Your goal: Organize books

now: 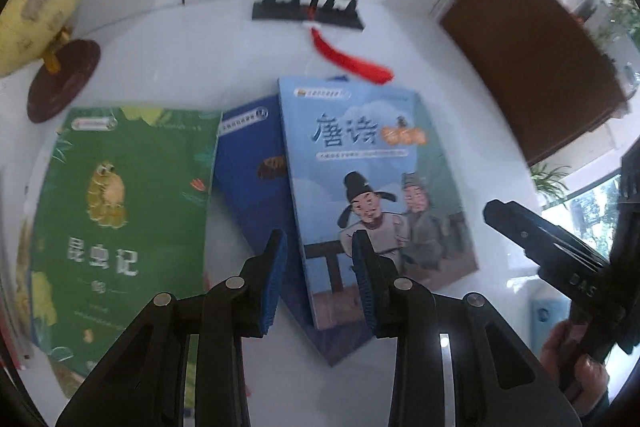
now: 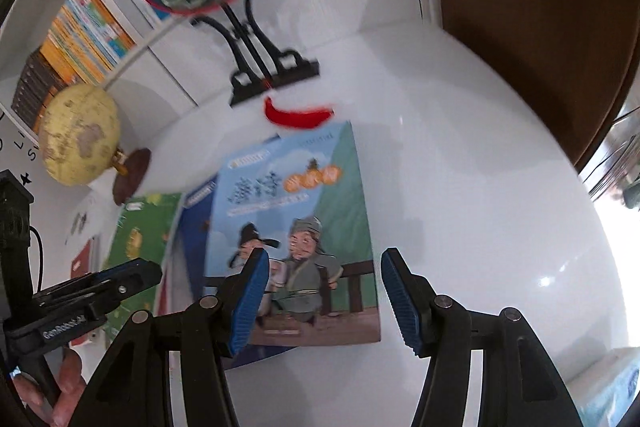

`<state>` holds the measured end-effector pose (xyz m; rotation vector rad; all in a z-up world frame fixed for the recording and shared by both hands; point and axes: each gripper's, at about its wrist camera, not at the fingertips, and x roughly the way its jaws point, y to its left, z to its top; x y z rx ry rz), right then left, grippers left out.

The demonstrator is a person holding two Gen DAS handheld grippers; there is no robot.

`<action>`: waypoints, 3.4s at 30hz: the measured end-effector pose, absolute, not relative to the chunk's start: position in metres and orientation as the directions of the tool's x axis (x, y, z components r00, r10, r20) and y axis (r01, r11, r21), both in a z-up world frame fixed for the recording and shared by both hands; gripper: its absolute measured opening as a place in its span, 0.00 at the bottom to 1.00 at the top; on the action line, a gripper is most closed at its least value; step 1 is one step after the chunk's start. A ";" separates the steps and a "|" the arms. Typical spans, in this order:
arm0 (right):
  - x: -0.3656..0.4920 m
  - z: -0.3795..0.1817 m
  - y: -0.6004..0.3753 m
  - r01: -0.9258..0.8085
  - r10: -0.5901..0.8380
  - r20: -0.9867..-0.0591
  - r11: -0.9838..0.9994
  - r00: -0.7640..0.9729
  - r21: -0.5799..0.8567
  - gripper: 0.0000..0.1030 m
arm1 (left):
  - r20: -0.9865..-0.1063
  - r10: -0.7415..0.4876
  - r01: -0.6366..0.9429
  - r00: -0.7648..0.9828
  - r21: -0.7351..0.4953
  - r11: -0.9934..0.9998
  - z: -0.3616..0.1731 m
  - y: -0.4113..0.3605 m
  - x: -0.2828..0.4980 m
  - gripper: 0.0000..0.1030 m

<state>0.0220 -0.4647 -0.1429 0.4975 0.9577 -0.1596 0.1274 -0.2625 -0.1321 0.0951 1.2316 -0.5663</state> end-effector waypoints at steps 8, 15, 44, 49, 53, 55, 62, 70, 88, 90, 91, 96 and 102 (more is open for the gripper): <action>0.035 -0.172 -0.480 0.346 0.095 -0.821 0.875 0.563 0.338 0.55 | -0.906 -0.370 0.419 0.207 -0.260 0.870 -0.155 -0.266 0.136 0.30; 0.040 -0.181 -0.480 0.319 0.109 -0.814 0.884 0.570 0.342 0.48 | -0.903 -0.384 0.420 0.191 -0.279 0.864 -0.165 -0.270 0.135 0.30; 0.035 -0.184 -0.490 0.259 0.321 -0.680 0.752 0.660 0.607 0.49 | -0.846 -0.514 0.375 0.145 -0.434 0.819 -0.168 -0.250 0.146 0.30; 0.023 -0.193 -0.510 0.211 0.494 -0.492 0.519 0.717 0.829 0.49 | -0.828 -0.545 0.359 0.131 -0.472 0.805 -0.169 -0.245 0.151 0.30; 0.032 -0.203 -0.497 0.258 0.470 -0.610 0.615 0.638 0.745 0.51 | -0.843 -0.515 0.378 0.154 -0.431 0.819 -0.166 -0.250 0.147 0.31; 0.038 -0.208 -0.489 0.272 0.422 -0.678 0.690 0.602 0.671 0.54 | -0.843 -0.515 0.377 0.155 -0.432 0.819 -0.166 -0.250 0.146 0.33; 0.035 -0.180 -0.477 0.159 0.443 -0.609 0.709 0.657 0.687 0.54 | -0.839 -0.523 0.368 0.151 -0.443 0.817 -0.166 -0.247 0.148 0.33; 0.045 -0.171 -0.428 0.105 0.236 -0.784 0.928 0.574 0.357 0.54 | -0.823 -0.553 0.336 0.129 -0.488 0.806 -0.165 -0.241 0.149 0.33; 0.053 -0.199 -0.417 0.083 0.176 -0.799 0.959 0.575 0.271 0.63 | -0.758 -0.632 0.282 0.159 -0.579 0.765 -0.174 -0.255 0.142 0.20; 0.052 -0.198 -0.413 0.080 0.145 -0.802 0.969 0.580 0.233 0.57 | -0.764 -0.619 0.334 0.183 -0.544 0.770 -0.162 -0.257 0.137 0.20; 0.051 -0.197 -0.410 0.072 0.129 -0.803 0.975 0.582 0.208 0.55 | -0.764 -0.612 0.364 0.203 -0.522 0.772 -0.154 -0.258 0.133 0.20; 0.040 -0.174 -0.397 0.055 0.067 -0.772 0.990 0.632 0.131 0.54 | -0.766 -0.597 0.446 0.238 -0.460 0.768 -0.130 -0.260 0.118 0.20; 0.027 -0.140 -0.393 0.064 0.016 -0.735 0.995 0.678 0.080 0.54 | -0.748 -0.626 0.458 0.223 -0.486 0.744 -0.119 -0.246 0.102 0.21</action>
